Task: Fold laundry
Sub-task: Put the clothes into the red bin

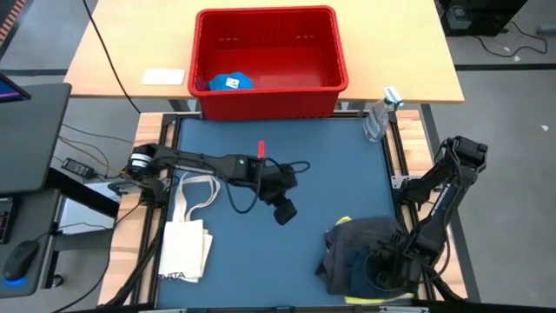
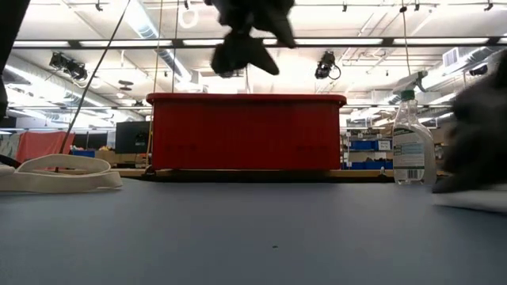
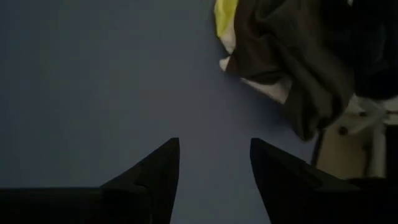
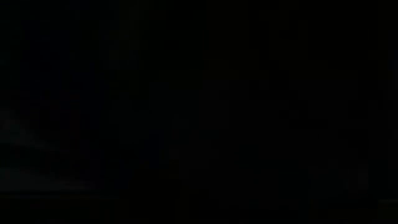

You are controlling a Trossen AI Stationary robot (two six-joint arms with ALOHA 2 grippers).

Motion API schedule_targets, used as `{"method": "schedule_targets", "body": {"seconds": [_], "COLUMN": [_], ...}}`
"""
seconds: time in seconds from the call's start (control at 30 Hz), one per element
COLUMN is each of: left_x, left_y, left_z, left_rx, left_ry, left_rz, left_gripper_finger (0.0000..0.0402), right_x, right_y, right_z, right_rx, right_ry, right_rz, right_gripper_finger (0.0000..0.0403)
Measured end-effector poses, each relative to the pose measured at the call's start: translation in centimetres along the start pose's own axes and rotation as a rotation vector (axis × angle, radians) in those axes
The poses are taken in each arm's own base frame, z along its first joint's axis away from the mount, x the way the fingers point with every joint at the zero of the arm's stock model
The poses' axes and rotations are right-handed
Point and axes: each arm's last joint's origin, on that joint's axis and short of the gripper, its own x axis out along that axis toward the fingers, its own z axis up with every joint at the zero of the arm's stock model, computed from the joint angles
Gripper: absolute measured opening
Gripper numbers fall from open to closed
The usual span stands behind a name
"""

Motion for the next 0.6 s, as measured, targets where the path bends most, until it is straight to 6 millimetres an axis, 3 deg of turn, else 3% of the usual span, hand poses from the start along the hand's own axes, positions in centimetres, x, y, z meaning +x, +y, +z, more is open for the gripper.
{"method": "schedule_targets", "body": {"seconds": [0.17, 0.27, 0.47, 0.6], "left_x": [-2.3, -2.4, -2.4, -3.7], "left_y": [-0.2, -0.2, -0.1, -0.4], "left_z": [0.0, 0.0, 0.1, -0.3], "left_rx": [0.006, 0.007, -0.033, -0.044], "left_ry": [-0.058, -0.056, -0.060, -0.054], "left_rz": [0.022, 0.023, 0.024, 0.021], "left_gripper_finger": [0.0199, 0.0199, 0.0199, 0.0199], "right_x": [0.2, 0.1, 0.5, 0.8], "right_y": [0.1, 0.0, -0.3, -0.7], "right_z": [0.5, 1.3, 6.0, 9.8], "right_rx": [0.017, 0.027, -0.022, -0.017], "right_ry": [-0.112, -0.140, -0.219, -0.270], "right_rz": [0.037, 0.034, -0.031, -0.037], "right_gripper_finger": [0.0163, 0.0163, 0.0163, 0.0163]}}
